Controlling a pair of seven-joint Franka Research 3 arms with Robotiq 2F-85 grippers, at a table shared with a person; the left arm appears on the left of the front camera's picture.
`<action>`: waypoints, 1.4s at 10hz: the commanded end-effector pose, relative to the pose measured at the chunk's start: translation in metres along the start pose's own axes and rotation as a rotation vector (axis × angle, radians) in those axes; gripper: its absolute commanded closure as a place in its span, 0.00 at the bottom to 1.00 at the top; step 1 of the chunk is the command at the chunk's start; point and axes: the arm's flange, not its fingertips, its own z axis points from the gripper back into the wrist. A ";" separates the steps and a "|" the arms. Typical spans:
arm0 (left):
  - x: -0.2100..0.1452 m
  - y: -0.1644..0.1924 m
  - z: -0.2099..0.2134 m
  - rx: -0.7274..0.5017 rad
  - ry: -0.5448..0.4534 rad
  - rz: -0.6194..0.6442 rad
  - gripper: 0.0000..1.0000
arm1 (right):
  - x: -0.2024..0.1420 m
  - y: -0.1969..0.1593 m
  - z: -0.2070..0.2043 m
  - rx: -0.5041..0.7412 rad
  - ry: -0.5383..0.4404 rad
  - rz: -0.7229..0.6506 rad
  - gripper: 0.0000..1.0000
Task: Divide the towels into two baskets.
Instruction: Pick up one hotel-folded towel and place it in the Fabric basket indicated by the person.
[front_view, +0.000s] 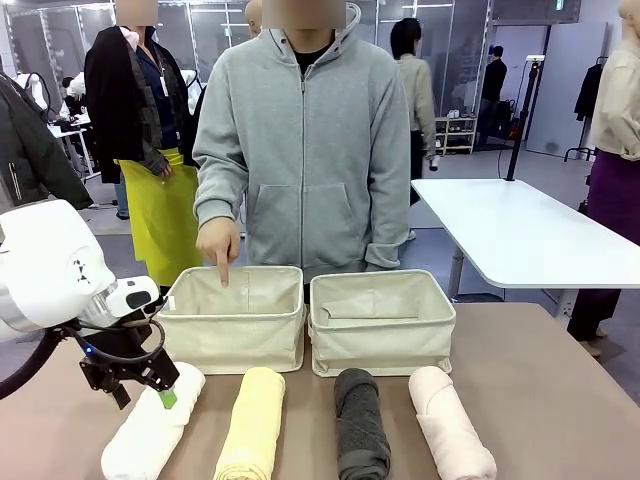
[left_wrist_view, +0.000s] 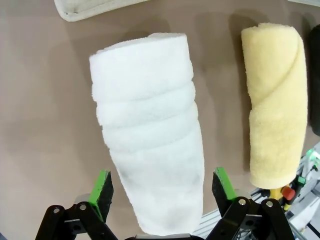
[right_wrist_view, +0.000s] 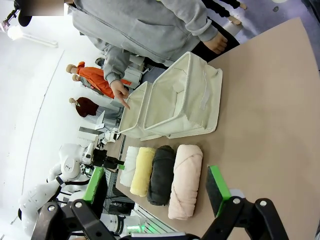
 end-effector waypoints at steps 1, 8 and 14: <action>-0.025 0.001 -0.026 0.014 -0.032 0.034 0.00 | 0.000 0.003 0.001 0.010 -0.010 0.010 0.00; -0.019 0.000 -0.062 0.062 -0.010 0.050 0.18 | 0.000 0.003 0.001 0.010 -0.010 0.010 0.00; -0.020 -0.006 -0.035 0.071 -0.028 0.015 0.54 | 0.000 0.003 0.001 0.010 -0.010 0.010 0.00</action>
